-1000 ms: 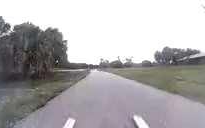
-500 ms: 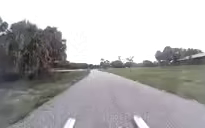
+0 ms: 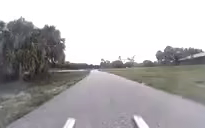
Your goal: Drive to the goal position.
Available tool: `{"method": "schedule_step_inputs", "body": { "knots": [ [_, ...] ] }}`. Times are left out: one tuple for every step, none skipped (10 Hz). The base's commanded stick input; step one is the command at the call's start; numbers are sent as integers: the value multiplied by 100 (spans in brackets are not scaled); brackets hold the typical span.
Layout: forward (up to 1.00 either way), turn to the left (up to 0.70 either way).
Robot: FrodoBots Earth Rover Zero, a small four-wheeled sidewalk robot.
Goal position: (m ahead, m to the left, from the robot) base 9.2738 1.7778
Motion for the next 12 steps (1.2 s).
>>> {"method": "schedule_step_inputs", "body": {
  "knots": [
    [85, 0],
    [85, 0],
    [85, 0],
    [85, 0],
    [85, 0],
    [85, 0],
    [85, 0],
    [85, 0],
    [85, 0],
    [85, 0],
    [85, 0],
    [85, 0]
  ]
}}
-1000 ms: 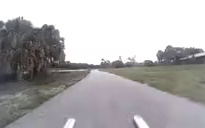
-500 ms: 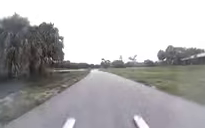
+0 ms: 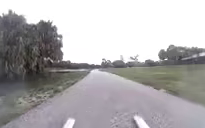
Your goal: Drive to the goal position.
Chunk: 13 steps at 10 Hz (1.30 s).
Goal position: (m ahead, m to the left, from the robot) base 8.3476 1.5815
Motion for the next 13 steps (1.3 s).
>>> {"method": "schedule_step_inputs", "body": {
  "knots": [
    [85, 0],
    [85, 0],
    [85, 0],
    [85, 0],
    [85, 0],
    [85, 0],
    [85, 0],
    [85, 0],
    [85, 0],
    [85, 0],
    [85, 0],
    [85, 0],
    [85, 0]
  ]
}}
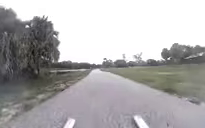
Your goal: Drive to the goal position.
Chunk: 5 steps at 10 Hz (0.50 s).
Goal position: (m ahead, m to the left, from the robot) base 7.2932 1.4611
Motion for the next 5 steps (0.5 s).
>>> {"method": "schedule_step_inputs", "body": {
  "knots": [
    [85, 0],
    [85, 0],
    [85, 0],
    [85, 0],
    [85, 0]
  ]
}}
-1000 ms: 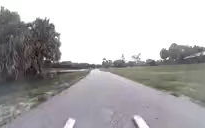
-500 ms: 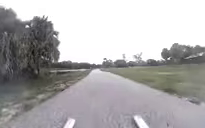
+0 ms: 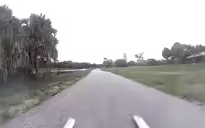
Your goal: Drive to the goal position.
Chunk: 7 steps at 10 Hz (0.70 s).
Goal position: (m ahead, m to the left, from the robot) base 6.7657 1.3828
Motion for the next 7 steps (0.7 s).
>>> {"method": "schedule_step_inputs", "body": {
  "knots": [
    [85, 0],
    [85, 0],
    [85, 0],
    [85, 0],
    [85, 0],
    [85, 0],
    [85, 0]
  ]
}}
